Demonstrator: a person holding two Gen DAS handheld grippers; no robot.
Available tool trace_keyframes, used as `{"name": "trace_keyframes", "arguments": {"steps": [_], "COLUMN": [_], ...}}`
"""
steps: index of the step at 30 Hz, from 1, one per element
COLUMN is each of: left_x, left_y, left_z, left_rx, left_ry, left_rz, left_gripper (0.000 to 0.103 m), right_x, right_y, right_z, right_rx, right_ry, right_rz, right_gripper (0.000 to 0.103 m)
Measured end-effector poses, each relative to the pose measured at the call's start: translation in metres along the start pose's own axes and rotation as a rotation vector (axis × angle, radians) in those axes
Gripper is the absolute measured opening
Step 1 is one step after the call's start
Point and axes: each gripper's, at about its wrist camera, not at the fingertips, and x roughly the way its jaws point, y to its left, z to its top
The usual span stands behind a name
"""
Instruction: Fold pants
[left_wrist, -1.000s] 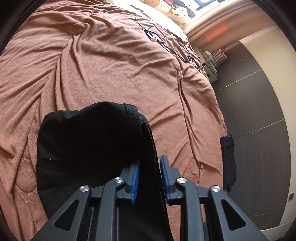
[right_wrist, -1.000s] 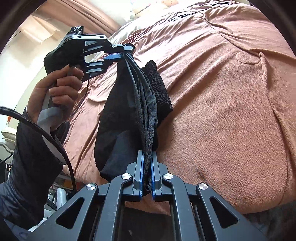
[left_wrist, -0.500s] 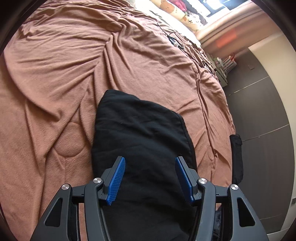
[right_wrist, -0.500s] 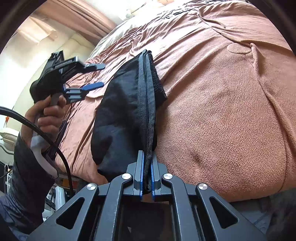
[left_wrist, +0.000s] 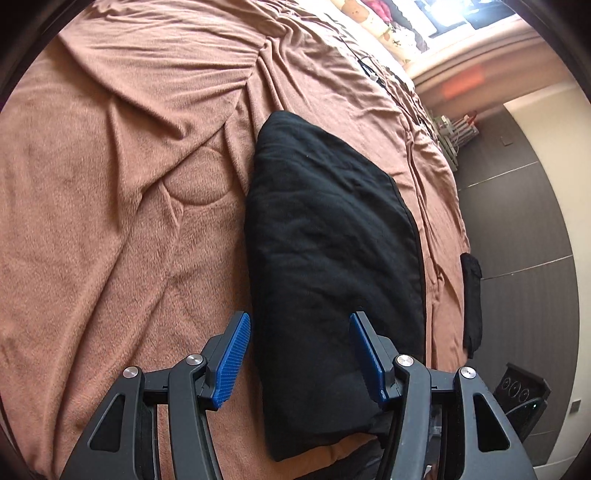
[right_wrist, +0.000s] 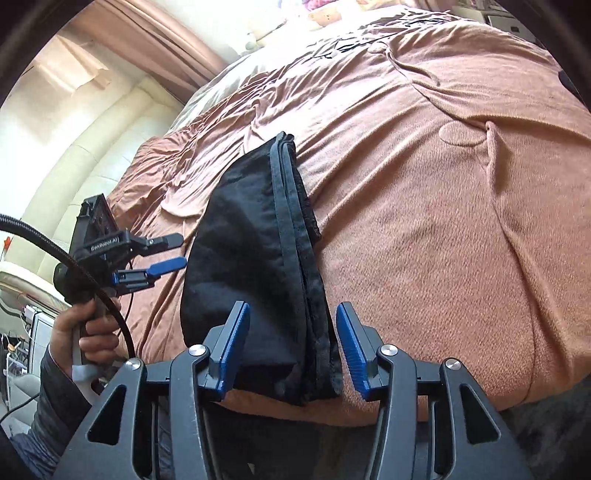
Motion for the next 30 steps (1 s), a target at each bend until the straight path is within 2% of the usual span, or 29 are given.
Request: {"name": "trace_keyframes", "arguments": {"steps": [7, 15, 21, 27, 29, 30], "left_x": [0.003, 0.001, 0.007, 0.02, 0.02, 0.021], "left_y": [0.008, 0.011, 0.014, 0.015, 0.012, 0.011], "left_z": [-0.016, -0.032, -0.046, -0.058, -0.061, -0.059], "left_rx": [-0.021, -0.039, -0.061, -0.07, -0.053, -0.05], "left_ry": [0.018, 0.032, 0.063, 0.082, 0.066, 0.066], "left_rz": [-0.005, -0.043, -0.076, -0.079, -0.067, -0.063], "left_gripper": [0.058, 0.057, 0.044, 0.043, 0.037, 0.028], "right_x": [0.023, 0.06, 0.087, 0.109, 0.114, 0.115], "right_y": [0.008, 0.017, 0.019, 0.017, 0.017, 0.018], "right_z": [0.019, 0.048, 0.065, 0.069, 0.068, 0.067], "right_rx": [-0.079, -0.125, -0.159, -0.174, -0.183, -0.182], "right_ry": [0.016, 0.046, 0.069, 0.098, 0.107, 0.107], "right_rz": [-0.012, -0.027, -0.027, -0.044, -0.053, -0.052], "right_gripper": [0.047, 0.047, 0.047, 0.047, 0.047, 0.047]}}
